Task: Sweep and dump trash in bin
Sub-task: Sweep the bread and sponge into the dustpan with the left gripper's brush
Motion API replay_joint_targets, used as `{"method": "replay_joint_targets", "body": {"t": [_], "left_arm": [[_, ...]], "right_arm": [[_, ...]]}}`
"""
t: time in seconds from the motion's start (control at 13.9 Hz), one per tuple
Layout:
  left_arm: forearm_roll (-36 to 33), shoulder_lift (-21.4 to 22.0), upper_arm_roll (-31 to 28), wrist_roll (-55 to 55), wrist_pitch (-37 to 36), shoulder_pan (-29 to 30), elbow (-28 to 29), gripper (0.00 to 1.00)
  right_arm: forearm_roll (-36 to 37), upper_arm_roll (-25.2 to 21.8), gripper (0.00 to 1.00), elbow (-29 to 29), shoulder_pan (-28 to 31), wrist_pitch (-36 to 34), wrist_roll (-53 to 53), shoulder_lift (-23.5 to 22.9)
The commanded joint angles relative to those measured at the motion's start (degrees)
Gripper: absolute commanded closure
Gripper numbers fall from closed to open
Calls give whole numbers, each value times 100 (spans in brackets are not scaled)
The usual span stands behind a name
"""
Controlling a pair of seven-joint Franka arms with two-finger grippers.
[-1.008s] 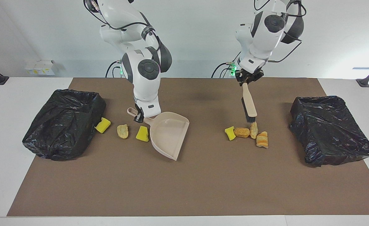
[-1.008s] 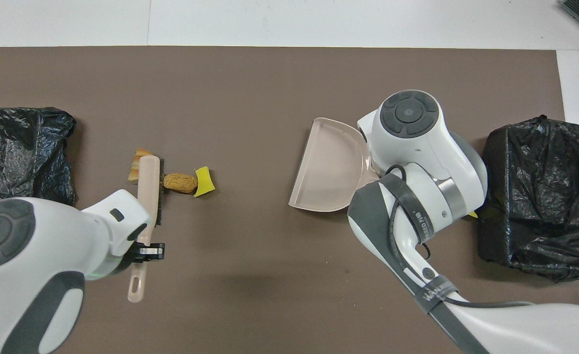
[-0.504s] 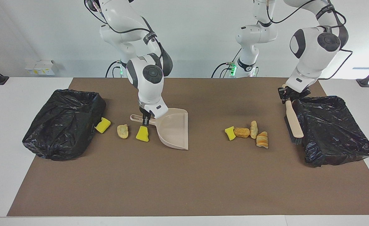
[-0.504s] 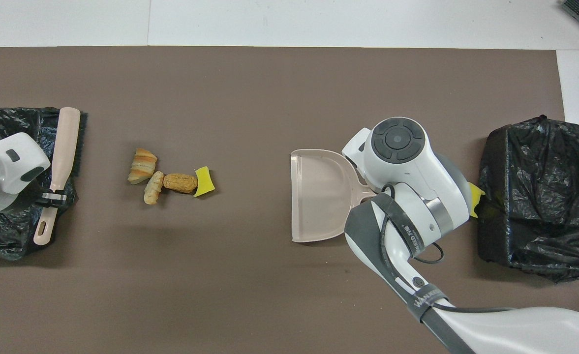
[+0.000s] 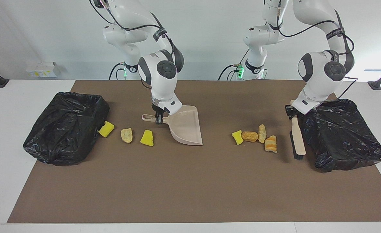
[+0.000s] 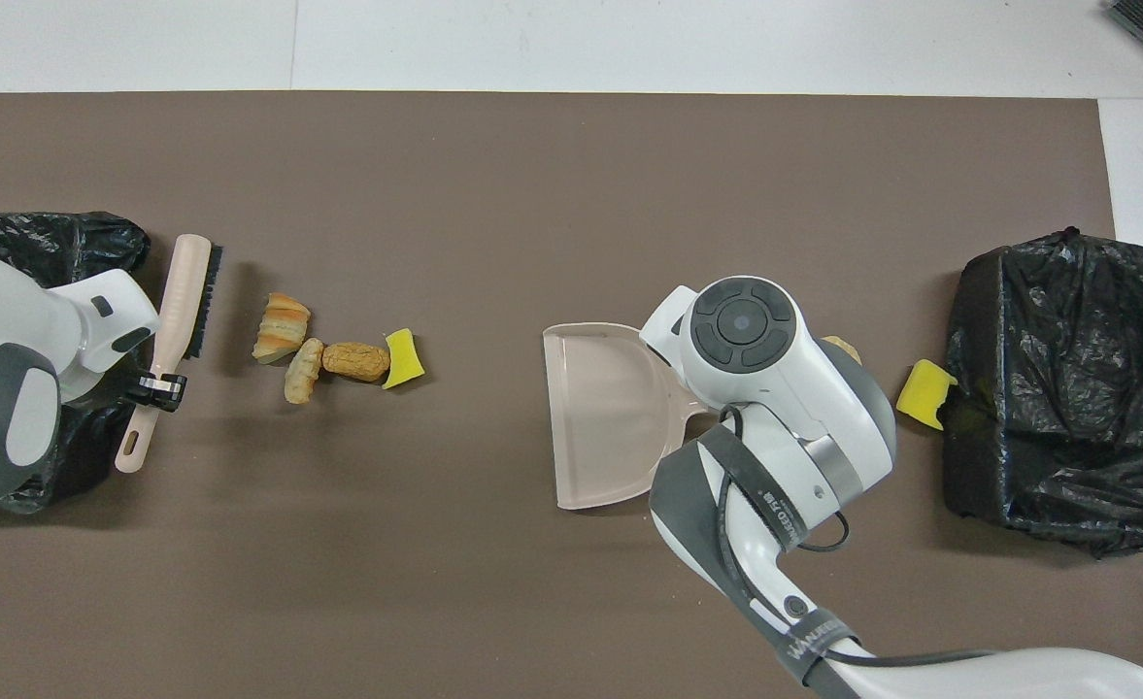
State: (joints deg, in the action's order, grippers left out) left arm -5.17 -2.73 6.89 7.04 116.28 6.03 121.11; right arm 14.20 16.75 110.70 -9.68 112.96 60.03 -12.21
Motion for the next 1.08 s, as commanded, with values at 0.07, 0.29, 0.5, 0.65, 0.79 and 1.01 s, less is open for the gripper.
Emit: {"method": "replay_joint_targets", "body": {"t": [0.07,0.29,0.5,0.65,0.79,1.01], "left_arm": [[-98,-43,-38,-404,492,-339,439,100],[-90,220,-21,-843,457,-663,922,100],[24,440,-3,-1361,395,-953,1221,100],[383,493,-3,-1818,387,-1260,1275,100],[665,528,-3,-2222,387,-1524,1310,100],[929,555,-3,-2531,395,-1885,1319,100]], "right_arm": [[-84,22,100,101,141,217,-88,97],[-40,-4,100,162,168,138,-88,140],[-40,4,100,162,151,173,-254,123],[-31,13,100,171,90,191,-473,53],[-22,13,100,171,-16,226,-667,0],[-22,22,100,171,-16,314,-746,-70]]}}
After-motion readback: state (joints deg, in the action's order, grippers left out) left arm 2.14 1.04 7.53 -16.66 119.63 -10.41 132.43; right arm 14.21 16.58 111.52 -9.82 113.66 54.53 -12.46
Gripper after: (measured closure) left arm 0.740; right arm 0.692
